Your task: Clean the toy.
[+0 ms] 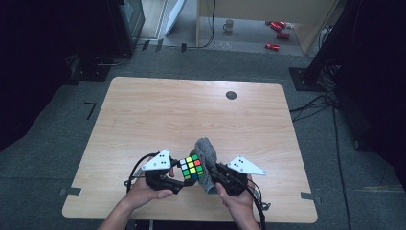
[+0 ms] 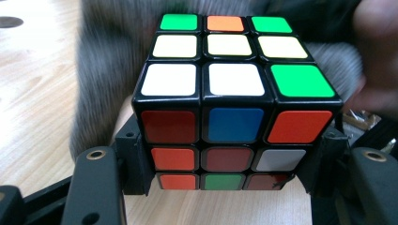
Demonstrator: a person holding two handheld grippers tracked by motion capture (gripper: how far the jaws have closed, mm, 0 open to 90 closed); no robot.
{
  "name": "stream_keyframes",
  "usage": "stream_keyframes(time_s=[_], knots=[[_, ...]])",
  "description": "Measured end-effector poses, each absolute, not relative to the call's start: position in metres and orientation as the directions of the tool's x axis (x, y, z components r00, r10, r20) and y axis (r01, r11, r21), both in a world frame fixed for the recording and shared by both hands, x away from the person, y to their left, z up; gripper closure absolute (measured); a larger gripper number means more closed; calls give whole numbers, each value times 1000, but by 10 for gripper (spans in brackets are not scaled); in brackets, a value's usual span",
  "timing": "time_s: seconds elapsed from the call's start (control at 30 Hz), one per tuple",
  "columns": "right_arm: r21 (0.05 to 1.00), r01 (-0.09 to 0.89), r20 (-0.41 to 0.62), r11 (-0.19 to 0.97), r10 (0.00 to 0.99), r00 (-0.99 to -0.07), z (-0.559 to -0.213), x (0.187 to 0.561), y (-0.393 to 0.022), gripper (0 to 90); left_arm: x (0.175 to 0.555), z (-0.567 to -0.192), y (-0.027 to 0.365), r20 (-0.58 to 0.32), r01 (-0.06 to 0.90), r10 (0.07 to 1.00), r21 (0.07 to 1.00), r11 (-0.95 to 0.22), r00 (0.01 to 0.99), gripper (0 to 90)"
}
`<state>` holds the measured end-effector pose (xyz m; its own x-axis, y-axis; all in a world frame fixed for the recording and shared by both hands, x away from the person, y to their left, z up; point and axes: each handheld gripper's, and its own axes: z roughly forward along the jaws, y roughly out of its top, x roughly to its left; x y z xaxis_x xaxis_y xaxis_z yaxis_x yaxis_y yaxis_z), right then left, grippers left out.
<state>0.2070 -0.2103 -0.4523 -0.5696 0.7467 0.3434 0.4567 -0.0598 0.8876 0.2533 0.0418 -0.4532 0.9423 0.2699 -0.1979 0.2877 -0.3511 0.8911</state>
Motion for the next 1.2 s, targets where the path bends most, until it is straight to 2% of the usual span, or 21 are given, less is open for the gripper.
stream_keyframes(time_s=[0.1, 0.3, 0.43, 0.5, 0.67, 0.87, 1.07, 1.2], knots=[[874, 481, 372, -73, 737, -564, -452, 209, -210, 825, 255, -455, 43, -220, 302, 261, 891, -339, 940, 352], [914, 397, 321, -77, 736, -596, -434, 201, -213, 826, 253, -453, 41, -220, 298, 255, 897, -326, 941, 352], [884, 464, 350, -62, 747, -566, -452, 205, -209, 826, 255, -451, 45, -229, 313, 284, 901, -300, 931, 352], [878, 473, 362, -70, 743, -563, -450, 207, -209, 826, 256, -452, 46, -242, 322, 281, 902, -286, 929, 352], [908, 411, 332, -80, 737, -589, -431, 201, -213, 825, 254, -456, 39, -230, 317, 285, 895, -312, 930, 353], [867, 491, 390, -85, 730, -562, -451, 209, -213, 825, 255, -452, 43, -232, 311, 269, 899, -308, 935, 353], [901, 423, 349, -93, 735, -581, -432, 204, -215, 825, 248, -453, 33, -194, 275, 250, 898, -345, 948, 353], [884, 460, 368, -89, 739, -564, -446, 208, -216, 824, 248, -449, 36, -213, 279, 229, 906, -317, 950, 353]])
